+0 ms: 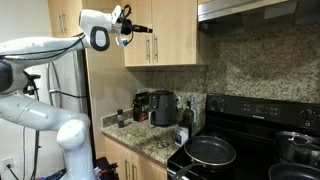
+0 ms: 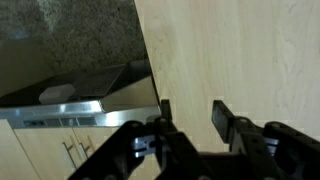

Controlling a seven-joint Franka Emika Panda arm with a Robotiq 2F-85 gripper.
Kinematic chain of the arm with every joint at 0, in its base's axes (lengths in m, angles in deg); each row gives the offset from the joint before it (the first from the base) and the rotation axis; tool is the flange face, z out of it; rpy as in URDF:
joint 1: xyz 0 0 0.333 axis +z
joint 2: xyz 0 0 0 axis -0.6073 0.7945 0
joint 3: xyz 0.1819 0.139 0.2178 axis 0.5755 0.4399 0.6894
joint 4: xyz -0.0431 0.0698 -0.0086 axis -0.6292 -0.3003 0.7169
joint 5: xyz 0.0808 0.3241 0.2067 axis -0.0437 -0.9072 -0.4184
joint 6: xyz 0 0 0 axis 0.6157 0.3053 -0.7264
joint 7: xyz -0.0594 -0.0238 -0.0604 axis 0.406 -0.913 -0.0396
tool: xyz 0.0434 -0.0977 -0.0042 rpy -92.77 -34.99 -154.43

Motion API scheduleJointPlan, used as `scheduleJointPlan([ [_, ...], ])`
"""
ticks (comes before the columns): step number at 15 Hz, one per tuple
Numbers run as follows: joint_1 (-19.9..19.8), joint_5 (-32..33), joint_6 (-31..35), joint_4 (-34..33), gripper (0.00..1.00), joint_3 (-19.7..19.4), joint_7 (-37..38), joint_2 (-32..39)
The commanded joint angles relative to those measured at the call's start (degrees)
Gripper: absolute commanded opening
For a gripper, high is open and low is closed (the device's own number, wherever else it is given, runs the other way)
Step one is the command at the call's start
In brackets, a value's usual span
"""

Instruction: Open the right cabinet door and then open the drawer of the air fryer

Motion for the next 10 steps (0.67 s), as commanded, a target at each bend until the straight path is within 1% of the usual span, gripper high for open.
scheduleJointPlan([
  [1,12.09,2.82,-4.14,-0.27,0.79,-4.03,0.76,2.17],
  [2,15.79,2.51,-4.06,-1.42,0.87,-4.25,0.88,3.75],
  [4,22.72,1.37,-2.55,-3.69,0.99,-3.87,1.08,7.99],
  [5,25.76,0.71,-2.45,-5.35,1.00,-3.68,1.55,10.82],
  [6,27.01,0.69,-2.24,-6.61,1.00,-3.26,2.30,13.09],
  [7,30.44,-0.24,-3.28,-7.27,1.00,-4.47,2.03,13.98],
  [8,26.84,1.93,-3.40,-3.70,1.00,-3.47,2.96,9.56],
  [10,29.57,1.02,-3.31,-5.62,1.00,-3.61,2.79,12.84],
])
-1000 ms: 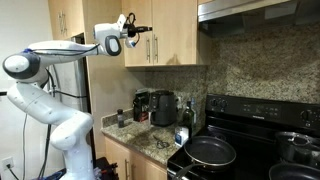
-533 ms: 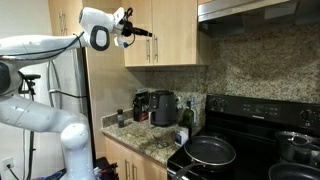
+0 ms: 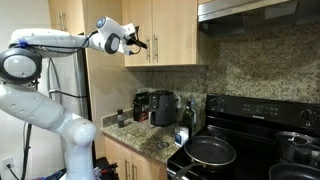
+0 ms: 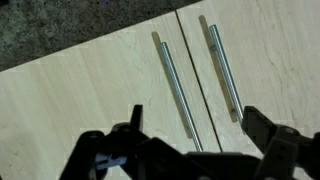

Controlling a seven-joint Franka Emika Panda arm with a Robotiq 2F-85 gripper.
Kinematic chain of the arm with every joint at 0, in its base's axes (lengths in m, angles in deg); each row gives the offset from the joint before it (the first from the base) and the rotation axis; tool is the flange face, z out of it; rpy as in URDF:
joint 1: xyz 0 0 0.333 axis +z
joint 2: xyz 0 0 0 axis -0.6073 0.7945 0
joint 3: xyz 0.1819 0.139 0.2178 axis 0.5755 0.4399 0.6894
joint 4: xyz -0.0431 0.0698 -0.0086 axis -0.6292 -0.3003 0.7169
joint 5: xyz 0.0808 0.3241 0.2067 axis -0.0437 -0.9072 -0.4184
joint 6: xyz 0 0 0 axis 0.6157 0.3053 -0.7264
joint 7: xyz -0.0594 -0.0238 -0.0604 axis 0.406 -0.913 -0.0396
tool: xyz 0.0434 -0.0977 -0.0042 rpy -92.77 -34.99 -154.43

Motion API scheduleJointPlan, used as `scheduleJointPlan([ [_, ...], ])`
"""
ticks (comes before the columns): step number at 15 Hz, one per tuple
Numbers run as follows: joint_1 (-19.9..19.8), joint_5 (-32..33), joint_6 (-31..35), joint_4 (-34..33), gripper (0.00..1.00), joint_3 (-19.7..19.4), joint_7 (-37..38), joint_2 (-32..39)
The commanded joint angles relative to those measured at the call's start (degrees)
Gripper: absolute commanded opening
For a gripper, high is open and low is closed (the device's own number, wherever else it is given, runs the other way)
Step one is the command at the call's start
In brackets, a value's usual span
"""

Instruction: Open the right cabinet door and then open the drawer of the air fryer

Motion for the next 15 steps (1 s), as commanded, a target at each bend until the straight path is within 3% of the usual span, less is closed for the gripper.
scheduleJointPlan([
  [1,-1.20,0.94,1.07,-0.38,1.00,0.72,0.41,1.71],
  [7,-5.37,5.42,23.55,-7.65,1.00,7.91,3.24,16.91],
  [8,-7.42,6.53,26.54,-9.13,1.00,9.78,4.09,19.32],
  [10,-17.08,7.45,32.29,-11.39,1.00,16.17,5.31,22.98],
  [11,-8.99,6.85,28.28,-7.40,1.00,10.99,4.36,18.69],
  [12,-10.97,7.00,29.41,-8.03,1.00,12.22,4.68,20.07],
  [15,-9.60,7.03,29.20,-8.13,1.00,11.38,4.69,19.94],
])
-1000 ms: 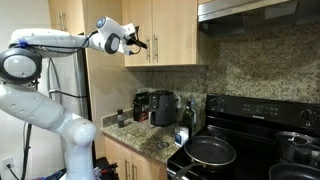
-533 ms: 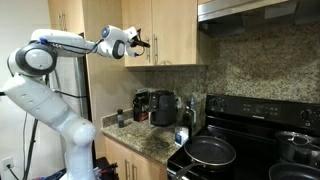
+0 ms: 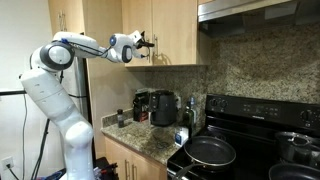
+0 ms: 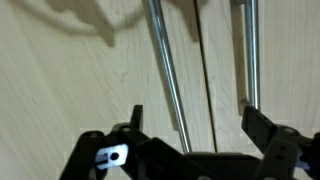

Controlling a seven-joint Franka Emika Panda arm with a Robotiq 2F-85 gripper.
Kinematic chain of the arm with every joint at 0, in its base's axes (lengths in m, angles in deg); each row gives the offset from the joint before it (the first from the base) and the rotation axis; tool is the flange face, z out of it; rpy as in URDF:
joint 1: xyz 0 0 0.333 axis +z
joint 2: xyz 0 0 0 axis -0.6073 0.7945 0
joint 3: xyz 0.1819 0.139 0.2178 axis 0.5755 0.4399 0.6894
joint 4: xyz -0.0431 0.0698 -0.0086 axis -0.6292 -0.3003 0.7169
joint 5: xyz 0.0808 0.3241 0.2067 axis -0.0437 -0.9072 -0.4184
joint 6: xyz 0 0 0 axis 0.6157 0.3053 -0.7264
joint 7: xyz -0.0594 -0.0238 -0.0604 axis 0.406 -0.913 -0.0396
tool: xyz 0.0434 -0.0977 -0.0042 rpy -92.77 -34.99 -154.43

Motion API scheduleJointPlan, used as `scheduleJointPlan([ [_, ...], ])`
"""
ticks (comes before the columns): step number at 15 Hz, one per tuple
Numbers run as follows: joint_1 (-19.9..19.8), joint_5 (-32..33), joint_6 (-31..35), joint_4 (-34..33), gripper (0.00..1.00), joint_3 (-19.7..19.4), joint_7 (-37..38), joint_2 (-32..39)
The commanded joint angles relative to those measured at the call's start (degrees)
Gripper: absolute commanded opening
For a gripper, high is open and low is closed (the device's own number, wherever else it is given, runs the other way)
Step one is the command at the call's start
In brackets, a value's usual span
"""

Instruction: Open the right cabinet door and then open the drawer of the air fryer

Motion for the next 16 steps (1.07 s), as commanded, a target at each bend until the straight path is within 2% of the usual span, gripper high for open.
scheduleJointPlan([
  [1,-2.65,0.28,-1.22,0.99,1.00,1.59,-0.10,-0.51],
  [3,-4.93,0.17,-1.08,0.35,1.00,3.25,0.39,1.28],
  [9,-6.90,0.18,-0.49,-1.01,1.00,6.55,0.47,4.89],
  [10,-7.15,0.28,-0.85,-1.14,0.75,6.95,0.35,5.17],
  [11,-7.72,0.33,-0.77,-1.03,0.74,7.56,0.29,5.20],
  [16,-8.89,0.30,-0.93,-1.23,0.38,7.81,-0.02,5.26],
])
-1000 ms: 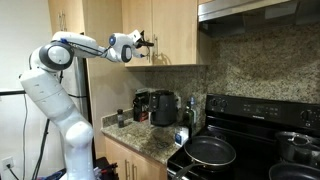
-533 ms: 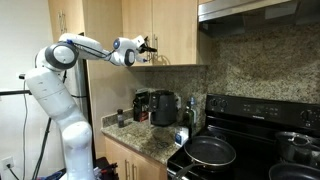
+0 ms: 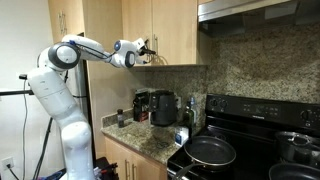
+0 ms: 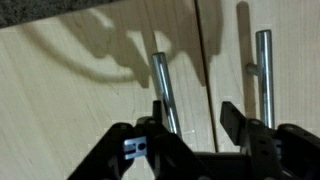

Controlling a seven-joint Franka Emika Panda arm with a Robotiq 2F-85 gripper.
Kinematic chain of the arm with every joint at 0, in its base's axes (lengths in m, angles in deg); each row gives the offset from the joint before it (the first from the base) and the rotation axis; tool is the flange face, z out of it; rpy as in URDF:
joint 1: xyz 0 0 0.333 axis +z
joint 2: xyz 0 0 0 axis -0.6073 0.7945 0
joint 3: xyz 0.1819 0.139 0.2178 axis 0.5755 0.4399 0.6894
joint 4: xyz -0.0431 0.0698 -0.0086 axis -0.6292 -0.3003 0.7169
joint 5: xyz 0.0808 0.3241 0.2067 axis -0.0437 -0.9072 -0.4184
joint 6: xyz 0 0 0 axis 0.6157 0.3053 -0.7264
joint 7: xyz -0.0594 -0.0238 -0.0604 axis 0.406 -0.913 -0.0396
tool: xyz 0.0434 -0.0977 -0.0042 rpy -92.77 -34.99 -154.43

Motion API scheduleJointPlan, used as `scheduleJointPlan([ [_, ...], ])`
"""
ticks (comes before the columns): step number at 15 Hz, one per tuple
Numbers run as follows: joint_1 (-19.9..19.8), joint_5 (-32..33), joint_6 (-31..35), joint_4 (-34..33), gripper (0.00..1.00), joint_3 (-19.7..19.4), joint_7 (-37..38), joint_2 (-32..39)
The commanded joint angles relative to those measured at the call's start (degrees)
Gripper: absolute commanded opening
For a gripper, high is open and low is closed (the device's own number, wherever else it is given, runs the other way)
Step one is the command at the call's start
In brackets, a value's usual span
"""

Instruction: Open the right cabinet door and then open the drawer of the air fryer

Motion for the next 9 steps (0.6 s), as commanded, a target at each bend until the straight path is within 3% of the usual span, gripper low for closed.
scheduleJointPlan([
  [1,-1.77,0.30,-0.28,-1.67,0.32,0.41,-0.13,1.10],
  [5,-1.62,0.36,0.42,-1.52,0.04,-0.33,-0.32,1.32],
  [6,-1.55,0.37,0.51,-1.48,0.01,-0.41,-0.33,1.31],
  [9,-1.03,0.21,0.70,-1.24,0.04,-0.72,-1.50,1.02],
])
